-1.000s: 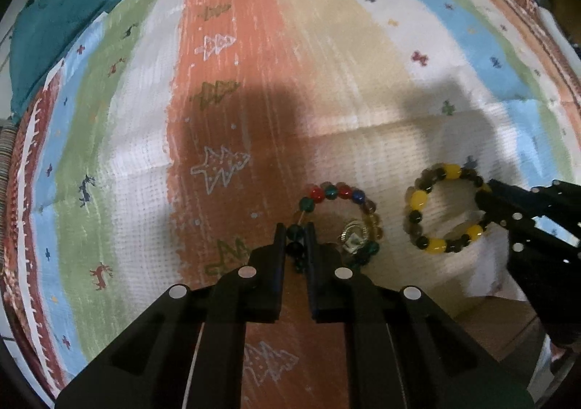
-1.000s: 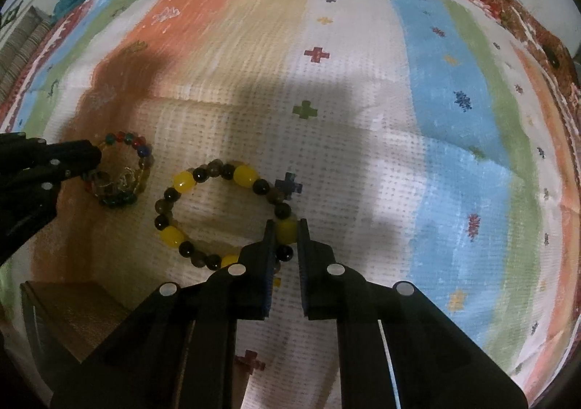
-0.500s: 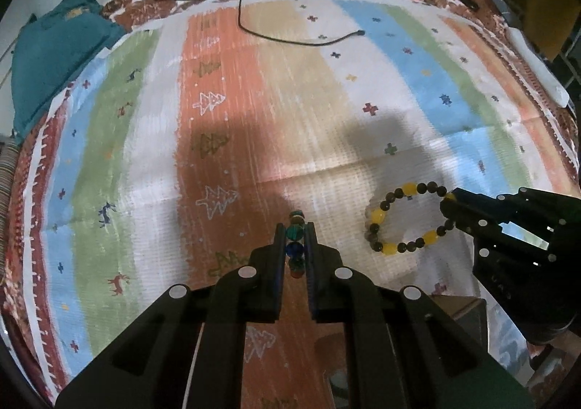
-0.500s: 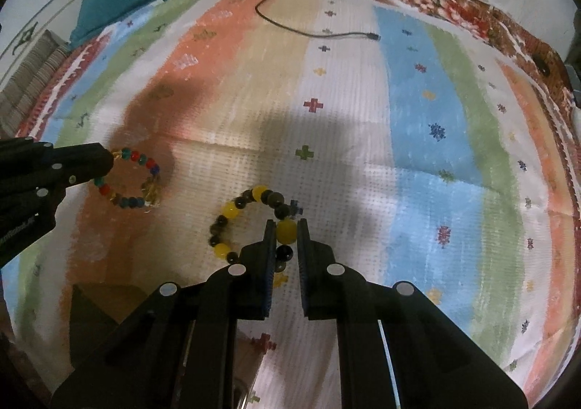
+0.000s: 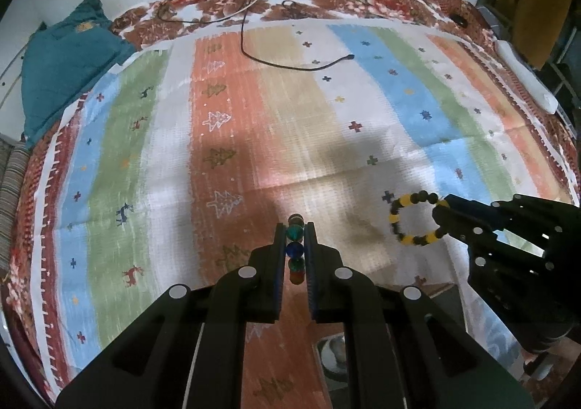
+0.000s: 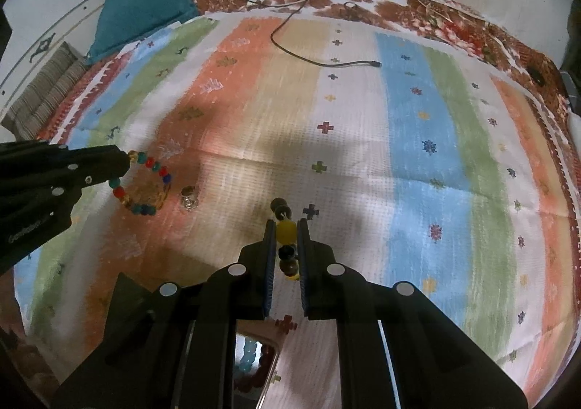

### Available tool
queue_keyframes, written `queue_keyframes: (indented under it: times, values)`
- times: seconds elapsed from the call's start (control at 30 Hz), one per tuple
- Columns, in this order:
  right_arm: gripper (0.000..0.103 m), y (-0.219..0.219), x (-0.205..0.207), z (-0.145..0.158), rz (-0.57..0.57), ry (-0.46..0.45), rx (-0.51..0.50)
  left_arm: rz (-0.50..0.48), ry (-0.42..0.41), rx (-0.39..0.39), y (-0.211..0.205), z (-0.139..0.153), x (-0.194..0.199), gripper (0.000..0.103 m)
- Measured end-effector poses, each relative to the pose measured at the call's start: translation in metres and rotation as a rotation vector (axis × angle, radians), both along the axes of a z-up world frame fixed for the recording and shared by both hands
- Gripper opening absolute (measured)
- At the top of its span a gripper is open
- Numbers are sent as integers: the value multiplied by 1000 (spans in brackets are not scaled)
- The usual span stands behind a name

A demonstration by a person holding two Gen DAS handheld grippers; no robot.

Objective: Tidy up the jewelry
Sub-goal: 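Lift both held bracelets and carry them over the silver tin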

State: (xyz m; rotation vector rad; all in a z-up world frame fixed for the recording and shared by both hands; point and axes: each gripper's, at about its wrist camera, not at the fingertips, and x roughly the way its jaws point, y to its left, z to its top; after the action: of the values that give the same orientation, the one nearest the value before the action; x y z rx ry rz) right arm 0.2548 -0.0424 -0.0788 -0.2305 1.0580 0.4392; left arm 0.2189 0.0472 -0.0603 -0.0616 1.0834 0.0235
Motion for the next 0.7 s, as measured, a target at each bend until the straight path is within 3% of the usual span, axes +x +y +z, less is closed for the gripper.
queue_keyframes:
  times: [0.7]
  values:
    - [12, -12, -34, 39, -24, -101, 52, -35, -101, -32, -26, 34, -43, 9]
